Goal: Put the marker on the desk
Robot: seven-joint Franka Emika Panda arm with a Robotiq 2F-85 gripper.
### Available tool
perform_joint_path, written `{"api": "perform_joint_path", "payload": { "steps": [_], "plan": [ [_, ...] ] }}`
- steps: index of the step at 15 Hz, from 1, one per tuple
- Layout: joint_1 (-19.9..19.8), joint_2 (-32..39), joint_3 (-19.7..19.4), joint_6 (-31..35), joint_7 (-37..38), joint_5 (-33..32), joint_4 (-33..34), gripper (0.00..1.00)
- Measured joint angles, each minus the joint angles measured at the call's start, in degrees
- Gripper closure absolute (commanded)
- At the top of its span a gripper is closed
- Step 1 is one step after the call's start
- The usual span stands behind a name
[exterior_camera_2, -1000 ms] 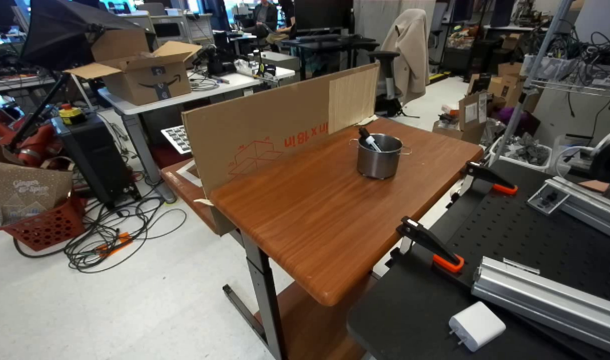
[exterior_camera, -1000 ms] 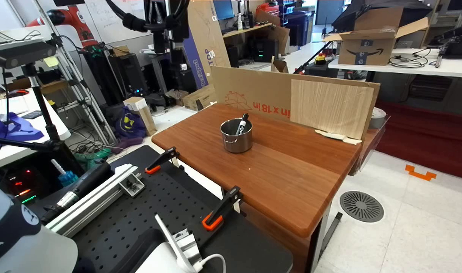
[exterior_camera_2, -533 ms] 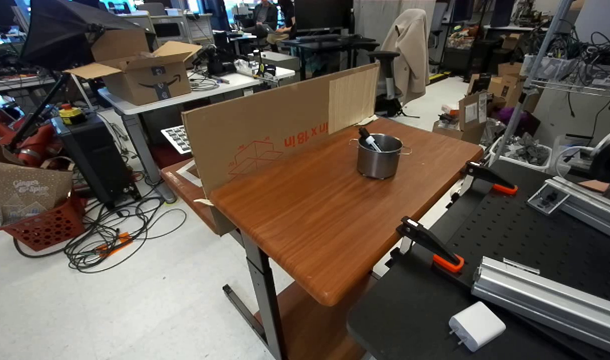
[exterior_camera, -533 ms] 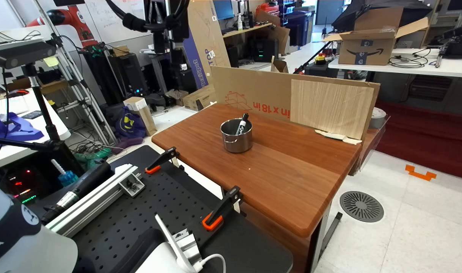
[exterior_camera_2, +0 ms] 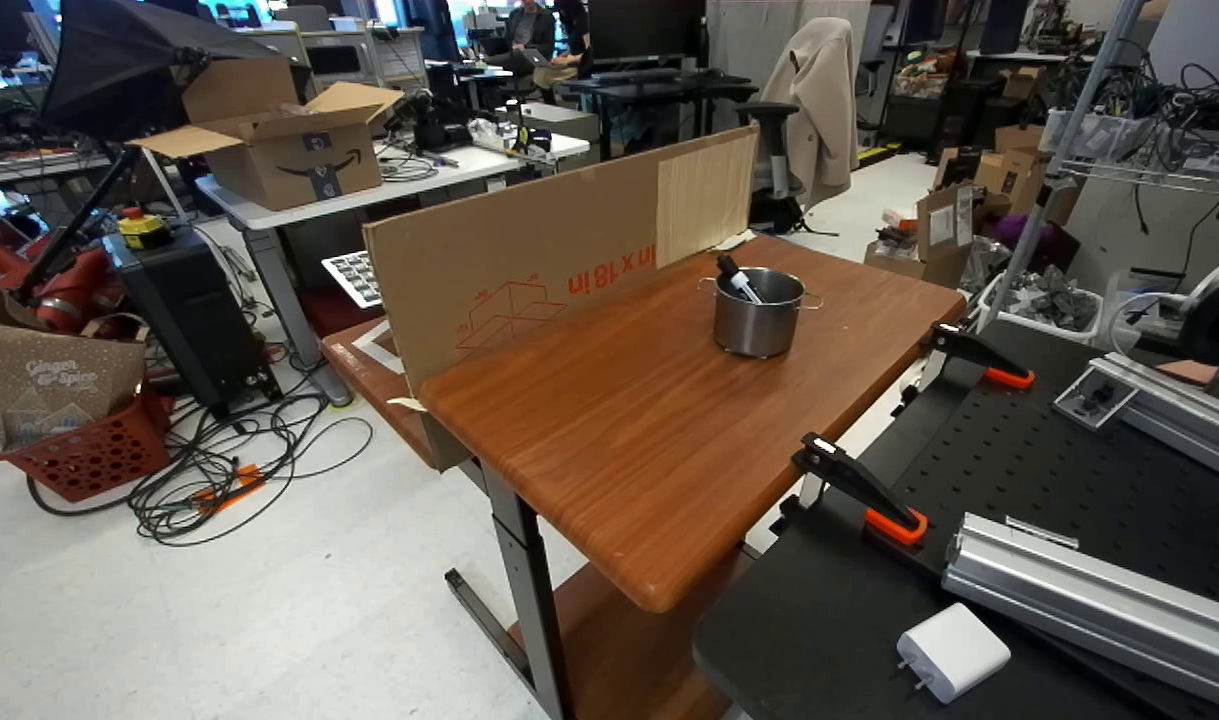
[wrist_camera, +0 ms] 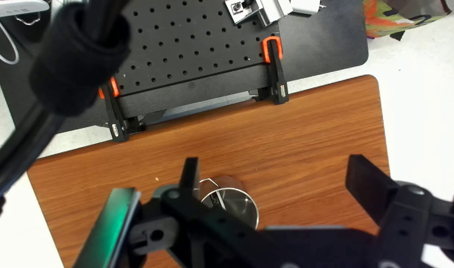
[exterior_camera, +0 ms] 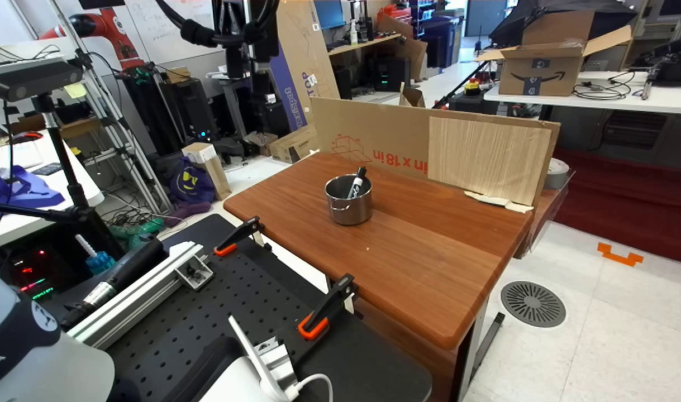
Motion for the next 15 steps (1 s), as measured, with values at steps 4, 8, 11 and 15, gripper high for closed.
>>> {"api": "perform_joint_path", "payload": {
  "steps": [4,8,11,15],
  "plan": [
    [0.0,1.3,0.4,2.6,0.0,-0.3,0.0,0.0],
    [0.0,7.2,0.6,9.6,-0.6,-0.6,1.1,0.0],
    [0.1,13.0,0.8,13.9,-1.4,-0.9,3.0,0.0],
    [0.3,20.7,1.6,19.9,-1.4,-2.4,5.8,0.0]
  ]
}}
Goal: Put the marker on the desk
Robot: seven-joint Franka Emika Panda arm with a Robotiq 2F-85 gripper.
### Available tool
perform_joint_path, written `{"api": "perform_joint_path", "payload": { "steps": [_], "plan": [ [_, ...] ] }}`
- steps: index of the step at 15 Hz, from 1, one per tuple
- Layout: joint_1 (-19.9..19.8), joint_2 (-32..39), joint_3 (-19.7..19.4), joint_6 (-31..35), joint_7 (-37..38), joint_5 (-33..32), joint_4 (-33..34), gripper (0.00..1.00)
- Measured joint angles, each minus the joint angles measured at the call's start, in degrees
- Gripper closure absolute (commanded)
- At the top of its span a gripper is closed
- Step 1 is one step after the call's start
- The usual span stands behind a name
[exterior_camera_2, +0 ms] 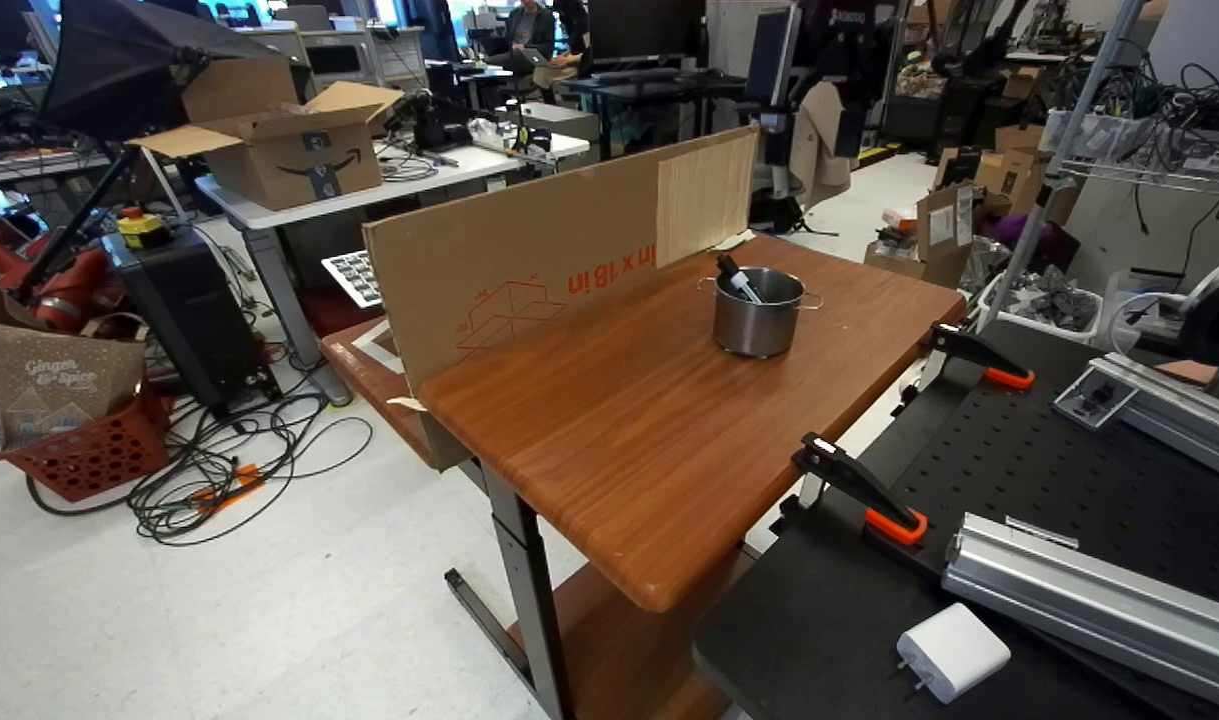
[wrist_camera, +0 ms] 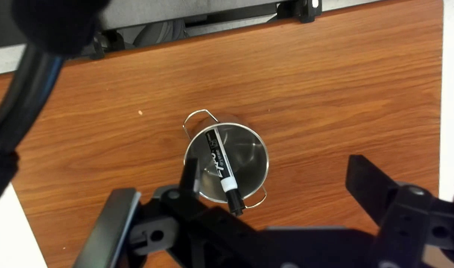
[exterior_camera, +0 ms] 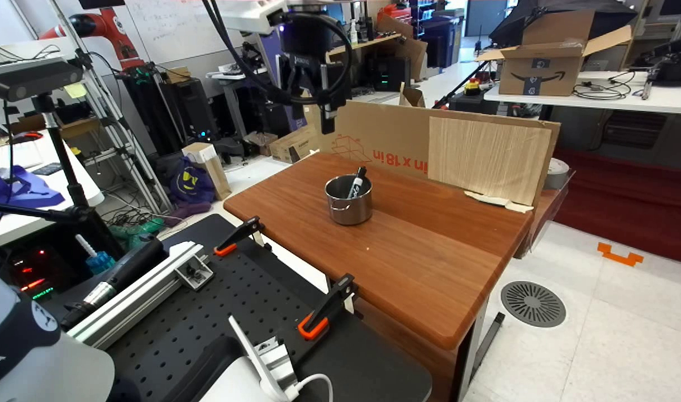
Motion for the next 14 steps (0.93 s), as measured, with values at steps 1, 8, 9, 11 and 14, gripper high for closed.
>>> {"api": "perform_joint_path", "payload": {
  "steps": [1,8,9,11,14],
  "plan": [
    [0.0,1.9,0.2,1.3,0.0,-0.3,0.8,0.0],
    [0.0,13.2,0.0,4.0,-0.4,-1.7,7.7,0.0],
    [0.0,14.3,-0.1,4.0,-0.7,-1.8,8.4,0.0],
    [0.0,16.2,-0.3,4.0,-1.3,-2.3,9.7,0.0],
    [-0.1,18.7,-0.9,4.0,-1.9,-3.3,11.2,0.0]
  ]
}}
